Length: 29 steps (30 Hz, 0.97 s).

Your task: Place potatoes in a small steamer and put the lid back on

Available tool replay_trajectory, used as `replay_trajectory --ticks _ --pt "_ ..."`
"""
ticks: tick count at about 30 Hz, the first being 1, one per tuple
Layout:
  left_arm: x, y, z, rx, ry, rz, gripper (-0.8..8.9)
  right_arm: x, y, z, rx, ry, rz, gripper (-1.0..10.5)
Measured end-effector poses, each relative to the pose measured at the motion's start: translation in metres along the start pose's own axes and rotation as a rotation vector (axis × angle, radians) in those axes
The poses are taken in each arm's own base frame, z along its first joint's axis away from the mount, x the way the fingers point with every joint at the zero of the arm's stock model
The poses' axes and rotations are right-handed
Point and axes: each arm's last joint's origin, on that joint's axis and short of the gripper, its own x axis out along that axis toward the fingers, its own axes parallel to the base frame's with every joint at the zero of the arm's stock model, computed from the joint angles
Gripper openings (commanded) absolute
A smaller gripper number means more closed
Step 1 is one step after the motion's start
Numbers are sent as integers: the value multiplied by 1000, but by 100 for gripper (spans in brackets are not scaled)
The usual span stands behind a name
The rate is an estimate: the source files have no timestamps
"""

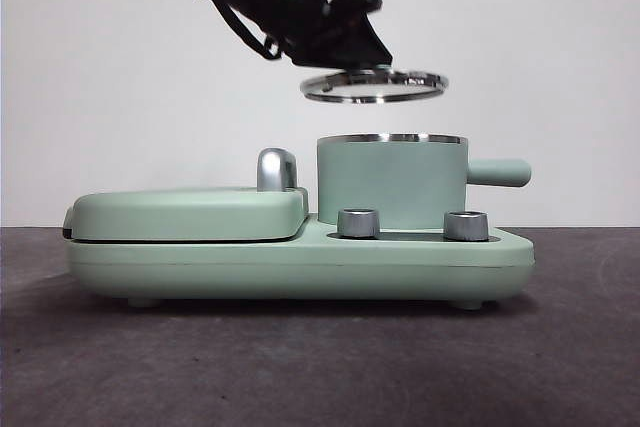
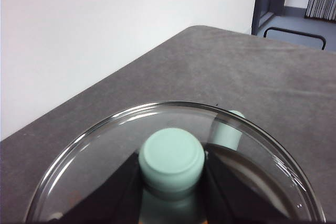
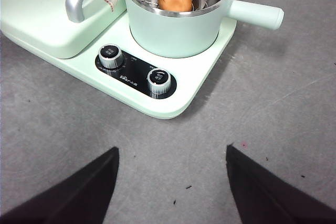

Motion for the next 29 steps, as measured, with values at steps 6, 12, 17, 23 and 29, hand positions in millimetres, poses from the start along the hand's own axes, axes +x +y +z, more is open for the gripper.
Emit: replay_trajectory --ticks 6,12,17,23,29 --pt "11 -3 -13 3 31 -14 10 0 0 0 0 0 -1 316" --pt "13 -3 -15 5 31 -18 10 0 -1 0 0 1 -27 316" --pt "20 -4 -27 -6 67 -29 10 0 -1 0 0 1 -27 316" --pt "21 -4 -28 -7 69 -29 10 0 -1 0 0 1 -27 316" --pt "21 -4 -28 -8 66 -42 10 0 -1 0 0 1 -27 316"
